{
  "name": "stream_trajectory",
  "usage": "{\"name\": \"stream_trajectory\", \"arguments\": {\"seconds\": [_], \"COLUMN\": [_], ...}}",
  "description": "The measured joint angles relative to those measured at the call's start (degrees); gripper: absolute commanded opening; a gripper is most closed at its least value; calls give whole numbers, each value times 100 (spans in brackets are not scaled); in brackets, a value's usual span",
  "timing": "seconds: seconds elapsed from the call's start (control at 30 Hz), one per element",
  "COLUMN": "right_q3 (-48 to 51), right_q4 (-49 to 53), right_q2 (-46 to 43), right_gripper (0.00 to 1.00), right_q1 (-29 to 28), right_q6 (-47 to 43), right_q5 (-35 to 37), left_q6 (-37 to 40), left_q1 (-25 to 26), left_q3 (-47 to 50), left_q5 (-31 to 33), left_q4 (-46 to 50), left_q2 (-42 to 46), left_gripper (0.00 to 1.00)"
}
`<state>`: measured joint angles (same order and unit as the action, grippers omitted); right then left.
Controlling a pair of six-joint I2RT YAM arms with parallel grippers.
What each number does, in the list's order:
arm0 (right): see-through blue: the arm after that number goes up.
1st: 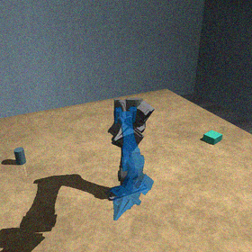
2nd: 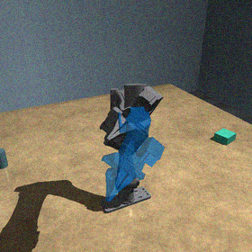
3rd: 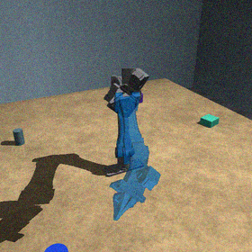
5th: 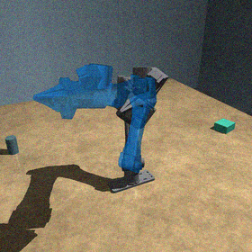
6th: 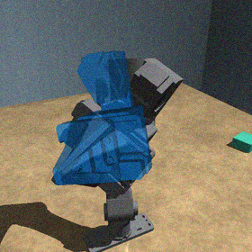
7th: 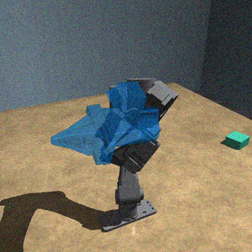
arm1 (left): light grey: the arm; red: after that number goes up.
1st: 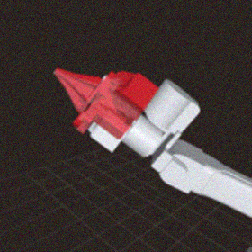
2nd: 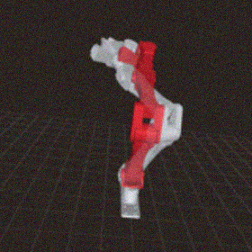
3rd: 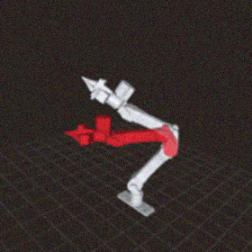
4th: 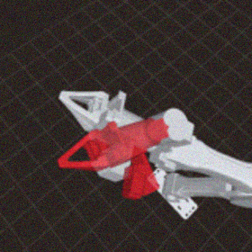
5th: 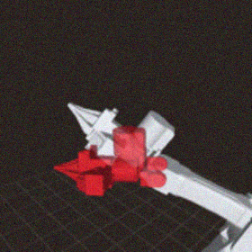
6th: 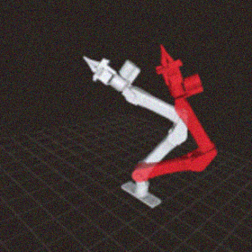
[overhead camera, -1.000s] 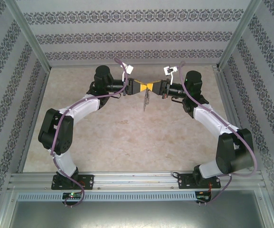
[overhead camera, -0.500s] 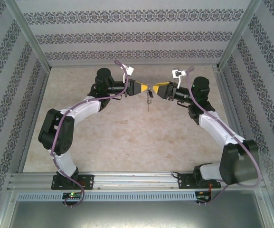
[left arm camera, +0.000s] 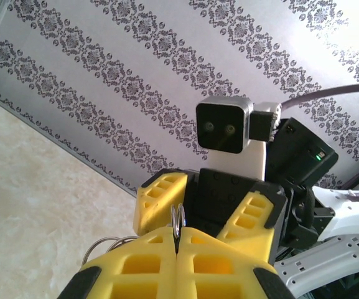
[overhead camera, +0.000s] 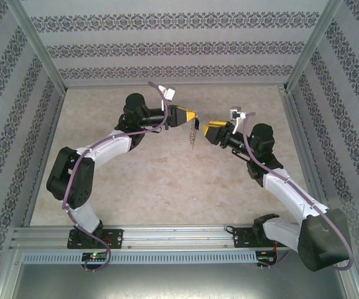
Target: Put the keys on the keyring
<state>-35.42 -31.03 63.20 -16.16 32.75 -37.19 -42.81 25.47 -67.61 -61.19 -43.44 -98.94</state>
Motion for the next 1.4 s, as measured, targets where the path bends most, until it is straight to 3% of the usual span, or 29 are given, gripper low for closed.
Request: {"name": "stream_trajectory", "arguments": {"seconds": [0.27,0.57,0.63,0.83,1.03,1.4], "right_q3": [4,-70,-142,-258,-258,-260], "right_q4": [-7,-7,-7,-50,-48,-94], "right_q2": [-11,356,439,575,546,439], "right_gripper": [56,54,51,22,2,0], "right_q1": [-422,-476,-511,-588,-651,-699], "right_q6": [-208,-319,-321,-431,-522,-540], "right_q5": [621,901,920,885,756,566], "left_q6": [0,2,0,2,7,35], "left_q1": [72,81,81,83,83,116], "left_q3": [0,2,11,28,37,52], "left_q5": [46,48,57,151,245,343], "left_q4": [0,0,0,0,7,31], "left_q2": [0,0,0,0,2,184], "left_gripper": [0,0,0,0,0,0]}}
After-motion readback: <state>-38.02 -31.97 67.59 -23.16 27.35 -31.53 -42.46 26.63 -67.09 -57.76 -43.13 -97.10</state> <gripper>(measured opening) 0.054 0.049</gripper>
